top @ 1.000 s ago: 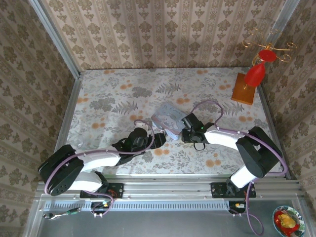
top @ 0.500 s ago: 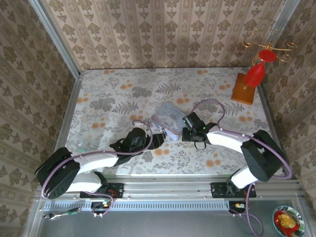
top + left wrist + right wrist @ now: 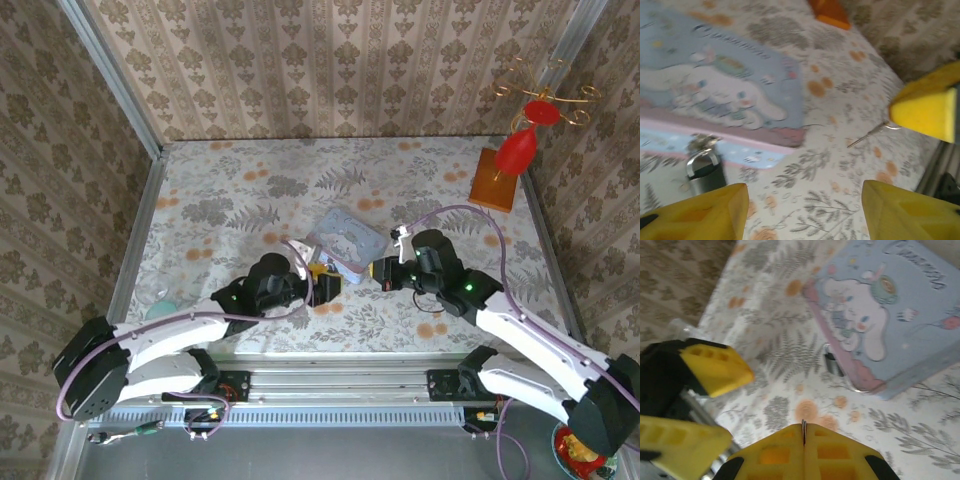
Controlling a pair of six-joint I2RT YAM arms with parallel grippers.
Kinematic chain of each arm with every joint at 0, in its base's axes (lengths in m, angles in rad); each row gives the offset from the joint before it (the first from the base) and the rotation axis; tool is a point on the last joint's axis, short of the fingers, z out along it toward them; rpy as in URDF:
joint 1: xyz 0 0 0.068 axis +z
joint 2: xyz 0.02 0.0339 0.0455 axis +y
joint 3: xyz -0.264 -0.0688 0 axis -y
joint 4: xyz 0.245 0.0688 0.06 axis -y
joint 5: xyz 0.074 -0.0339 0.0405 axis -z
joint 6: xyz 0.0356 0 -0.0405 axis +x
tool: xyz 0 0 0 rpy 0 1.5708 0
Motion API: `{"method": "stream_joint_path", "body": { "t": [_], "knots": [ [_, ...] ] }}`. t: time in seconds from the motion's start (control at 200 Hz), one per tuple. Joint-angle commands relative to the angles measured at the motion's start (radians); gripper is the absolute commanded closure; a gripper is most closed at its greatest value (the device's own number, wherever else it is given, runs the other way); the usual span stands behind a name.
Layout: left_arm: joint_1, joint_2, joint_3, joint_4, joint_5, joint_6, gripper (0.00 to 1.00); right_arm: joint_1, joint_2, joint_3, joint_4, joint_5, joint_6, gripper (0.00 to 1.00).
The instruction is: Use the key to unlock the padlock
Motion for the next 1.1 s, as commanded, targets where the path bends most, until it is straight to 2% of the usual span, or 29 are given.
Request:
{"method": "stream_joint_path", "body": {
  "t": [0.0,0.185,0.325,0.41,0.575,0.81,1.0,1.095],
  "knots": [
    [-0.034,-0.012,0.002,0.104,0.101,0.259,0.41,0.014,-0.06,0.026,-0.033,-0.123,-0.026,1.0],
    [-0.048,-0.001,-0.029,0.221,0.117,0.404,0.44,0.049,-0.091,0.076,-0.055,-0.167,-0.017,1.0],
    [-0.047,0.017,-0.042,0.285,0.176,0.441,0.46,0.075,-0.092,0.089,-0.03,-0.179,0.001,1.0],
    [-0.05,0.029,-0.044,0.313,0.214,0.452,0.53,0.09,-0.087,0.096,-0.021,-0.167,0.013,1.0],
    [-0.054,0.055,-0.079,0.424,0.197,0.457,0.62,0.111,-0.081,0.093,0.032,-0.166,0.05,1.0],
    [-0.053,0.068,-0.086,0.446,0.184,0.46,0.73,0.131,-0.081,0.096,0.042,-0.115,0.065,1.0],
    [-0.052,0.047,-0.082,0.402,0.208,0.469,0.96,0.131,-0.081,0.09,0.023,-0.062,0.071,1.0],
    [-0.052,0.039,-0.081,0.383,0.217,0.472,1.0,0.13,-0.089,0.091,0.002,-0.033,0.067,1.0]
  ]
}}
